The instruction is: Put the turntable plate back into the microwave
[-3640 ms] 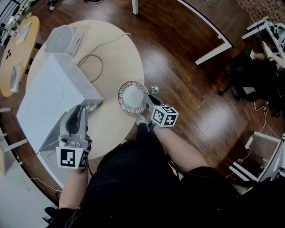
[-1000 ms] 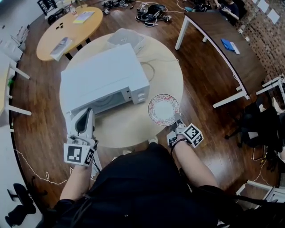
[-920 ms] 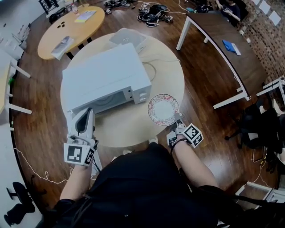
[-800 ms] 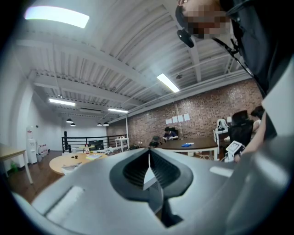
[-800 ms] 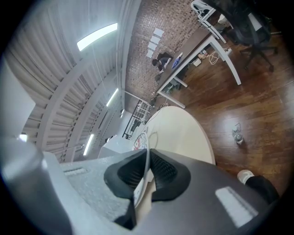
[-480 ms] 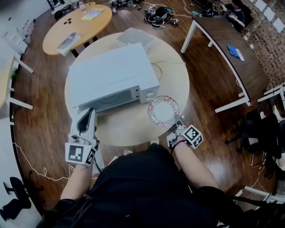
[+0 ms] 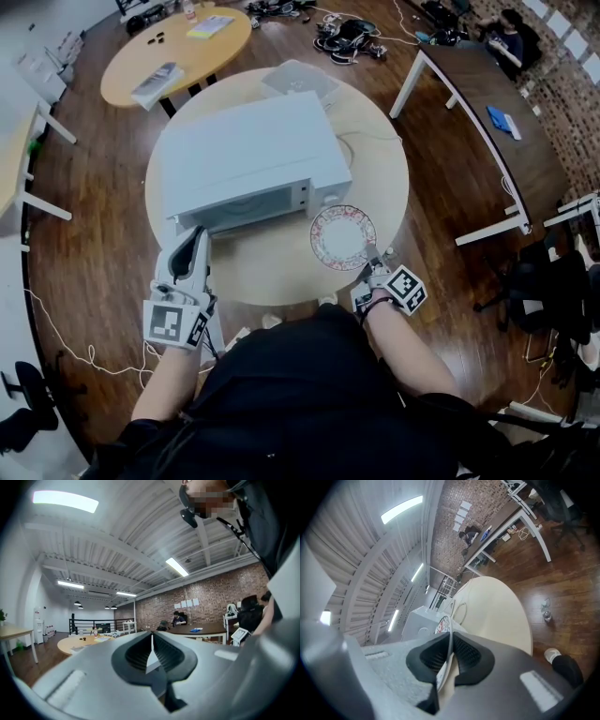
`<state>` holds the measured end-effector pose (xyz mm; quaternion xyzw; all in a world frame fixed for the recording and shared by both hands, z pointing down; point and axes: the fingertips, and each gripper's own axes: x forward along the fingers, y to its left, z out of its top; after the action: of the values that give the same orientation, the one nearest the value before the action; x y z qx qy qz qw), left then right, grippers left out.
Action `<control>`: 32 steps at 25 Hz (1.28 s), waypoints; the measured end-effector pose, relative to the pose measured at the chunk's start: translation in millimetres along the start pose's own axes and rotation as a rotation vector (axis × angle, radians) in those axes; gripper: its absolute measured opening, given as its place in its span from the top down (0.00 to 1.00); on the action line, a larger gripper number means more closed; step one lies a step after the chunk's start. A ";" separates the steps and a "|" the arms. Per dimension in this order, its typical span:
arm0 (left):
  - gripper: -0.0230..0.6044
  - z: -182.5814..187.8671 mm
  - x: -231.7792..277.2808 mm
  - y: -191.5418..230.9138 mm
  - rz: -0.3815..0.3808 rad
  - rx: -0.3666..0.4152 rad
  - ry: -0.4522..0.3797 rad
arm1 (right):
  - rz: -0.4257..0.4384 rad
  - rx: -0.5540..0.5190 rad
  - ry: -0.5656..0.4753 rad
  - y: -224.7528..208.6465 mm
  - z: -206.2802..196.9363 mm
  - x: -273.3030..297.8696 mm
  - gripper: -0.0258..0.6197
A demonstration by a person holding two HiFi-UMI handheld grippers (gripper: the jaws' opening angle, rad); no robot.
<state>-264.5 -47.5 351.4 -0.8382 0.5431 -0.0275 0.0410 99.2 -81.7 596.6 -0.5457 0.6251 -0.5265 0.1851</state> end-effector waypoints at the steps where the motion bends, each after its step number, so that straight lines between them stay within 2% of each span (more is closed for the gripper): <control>1: 0.94 0.5 -1.6 0.6 0.002 0.000 -0.002 | 0.003 -0.003 0.007 1.5 -3.1 1.1 0.93; 20: 0.94 0.8 -47.0 29.3 0.097 -0.021 0.006 | 0.067 -0.036 0.119 39.6 -50.2 26.1 0.93; 32: 0.94 -4.1 -65.2 36.9 0.158 -0.039 0.008 | 0.112 -0.079 0.235 67.8 -83.1 53.8 0.93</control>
<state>-325.1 -3.1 351.7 -0.7931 0.6083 -0.0169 0.0246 -18.8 -101.1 588.0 -0.4516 0.6919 -0.5508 0.1182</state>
